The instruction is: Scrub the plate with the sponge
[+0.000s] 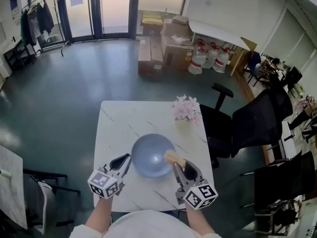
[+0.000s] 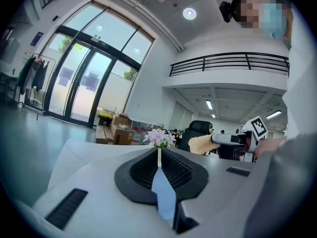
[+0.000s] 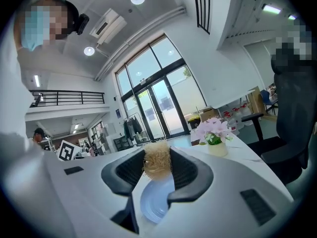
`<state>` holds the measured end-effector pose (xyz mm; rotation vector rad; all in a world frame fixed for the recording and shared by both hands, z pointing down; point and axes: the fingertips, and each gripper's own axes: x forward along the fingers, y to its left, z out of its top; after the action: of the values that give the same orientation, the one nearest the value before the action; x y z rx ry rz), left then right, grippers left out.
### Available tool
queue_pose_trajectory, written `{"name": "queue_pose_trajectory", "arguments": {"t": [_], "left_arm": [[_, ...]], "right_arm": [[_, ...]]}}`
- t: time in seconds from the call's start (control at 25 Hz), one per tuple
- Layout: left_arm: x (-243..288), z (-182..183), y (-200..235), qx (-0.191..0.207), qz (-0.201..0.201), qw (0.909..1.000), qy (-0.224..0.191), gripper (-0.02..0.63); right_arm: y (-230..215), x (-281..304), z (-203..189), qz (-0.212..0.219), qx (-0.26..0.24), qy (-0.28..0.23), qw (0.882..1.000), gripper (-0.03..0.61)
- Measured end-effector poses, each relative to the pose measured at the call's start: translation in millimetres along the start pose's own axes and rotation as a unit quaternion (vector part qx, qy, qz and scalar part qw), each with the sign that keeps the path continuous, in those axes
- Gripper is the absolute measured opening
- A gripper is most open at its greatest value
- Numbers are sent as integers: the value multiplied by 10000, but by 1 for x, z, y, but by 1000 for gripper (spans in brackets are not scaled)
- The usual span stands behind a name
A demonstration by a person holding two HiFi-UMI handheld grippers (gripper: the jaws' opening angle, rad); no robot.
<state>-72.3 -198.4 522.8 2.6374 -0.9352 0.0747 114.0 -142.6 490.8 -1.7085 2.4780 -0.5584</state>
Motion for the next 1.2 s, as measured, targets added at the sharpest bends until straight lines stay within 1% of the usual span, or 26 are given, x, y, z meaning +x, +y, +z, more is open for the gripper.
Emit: {"name": "queue_pose_trajectory", "arguments": {"t": [0.44,0.6,0.96,1.2], "left_arm": [[26,-10,12,-225,181,9995,130,43],[36,-22,20,-448,211,9985,239,43],[60,-63,33,-803,274,9934,765,43],[65,-95,41,-1059,431,9866,1160,43]], "right_arm": [[-16,19,-2,167,27,171,9997,150],[-19,24,-3,184,25,242,9995,150],[-22,31,-8,213,65,327,9992,150],[-25,30,-13,186,65,375,9991,150]]}}
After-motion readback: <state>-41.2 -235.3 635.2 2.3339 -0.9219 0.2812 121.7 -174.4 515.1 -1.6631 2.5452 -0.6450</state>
